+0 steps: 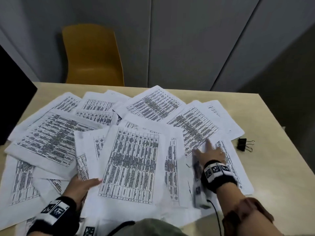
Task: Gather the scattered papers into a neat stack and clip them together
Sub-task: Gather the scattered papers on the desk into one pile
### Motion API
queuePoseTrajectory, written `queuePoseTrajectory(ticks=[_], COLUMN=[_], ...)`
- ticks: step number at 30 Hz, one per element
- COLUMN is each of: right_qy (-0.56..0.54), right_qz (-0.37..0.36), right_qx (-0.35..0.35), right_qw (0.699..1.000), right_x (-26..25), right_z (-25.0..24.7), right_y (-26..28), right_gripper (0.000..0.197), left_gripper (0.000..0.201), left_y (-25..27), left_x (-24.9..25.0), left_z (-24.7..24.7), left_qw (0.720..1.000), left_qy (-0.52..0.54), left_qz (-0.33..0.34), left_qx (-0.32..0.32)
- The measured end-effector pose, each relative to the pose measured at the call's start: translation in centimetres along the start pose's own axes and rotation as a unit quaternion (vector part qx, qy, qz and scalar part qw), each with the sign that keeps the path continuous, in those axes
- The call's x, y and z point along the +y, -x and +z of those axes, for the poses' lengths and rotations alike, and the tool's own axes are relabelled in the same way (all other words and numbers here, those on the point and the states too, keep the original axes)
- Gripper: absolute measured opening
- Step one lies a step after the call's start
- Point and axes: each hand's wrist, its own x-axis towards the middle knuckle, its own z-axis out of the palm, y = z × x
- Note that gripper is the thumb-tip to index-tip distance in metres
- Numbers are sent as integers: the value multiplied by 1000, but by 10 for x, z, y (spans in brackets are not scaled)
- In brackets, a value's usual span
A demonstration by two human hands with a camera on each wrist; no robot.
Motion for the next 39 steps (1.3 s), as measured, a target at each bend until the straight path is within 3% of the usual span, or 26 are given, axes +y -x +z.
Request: queuePoseTrajectory(ticks=[3, 5, 7, 10, 12, 14, 16, 18, 20, 23, 25, 27, 28, 30, 31, 33, 35, 39], right_qy=[121, 154, 148, 32, -93, -220, -292, -319, -319, -230, -181, -189, -195, -177, -161, -164, -198, -243], right_qz=[-101, -147, -185, -210, -172, -104, -65, -42, -34, -72, -104, -103, -77, 26, 79, 134, 117, 55], right_qx=[-45, -36, -33, 4, 42, 52, 25, -25, -47, -104, -148, -108, -42, 99, 131, 124, 93, 84], right_qw=[986, 976, 971, 977, 980, 968, 954, 946, 946, 965, 967, 971, 977, 979, 975, 969, 969, 965], right_x=[6, 14, 21, 25, 17, 6, -7, -19, -18, -5, 8, 21, 26, 37, 41, 49, 52, 48], right_z=[18, 27, 34, 40, 35, 29, 28, 33, 39, 36, 32, 25, 21, 9, 2, -7, -8, -2], right_y=[7, 19, 31, 41, 42, 42, 47, 56, 60, 62, 62, 57, 52, 39, 35, 29, 26, 37], right_gripper=[63, 59, 51, 42, 41, 67, 96, 105, 92, 45, 29, 32, 35, 49, 58, 73, 79, 66], left_gripper=[42, 28, 30, 42, 38, 36, 36, 35, 35, 33, 34, 38, 40, 41, 40, 40, 41, 41], left_y=[3, 6, 3, -8, -14, -18, -23, -24, -23, -21, -22, -23, -23, -23, -24, -25, -26, -28], left_x=[3, 5, 4, -4, -10, -15, -20, -21, -20, -21, -23, -24, -23, -23, -24, -24, -25, -27], left_z=[2, 3, 1, -2, -3, -2, -3, -4, -4, -6, -6, -6, -5, -5, -5, -5, -5, -5], left_qw=[1000, 999, 998, 997, 997, 996, 996, 994, 994, 995, 995, 996, 995, 996, 996, 997, 997, 997], left_qy=[20, 36, 55, 82, 78, 85, 92, 103, 106, 100, 94, 90, 91, 87, 83, 76, 74, 74], left_qz=[-5, -3, 2, -2, -9, -14, -16, -16, -12, -7, -10, -13, -13, -15, -17, -19, -16, -13], left_qx=[-7, 3, 13, 4, 2, -5, -11, -22, -24, -20, -24, -25, -25, -27, -26, -24, -22, -23])
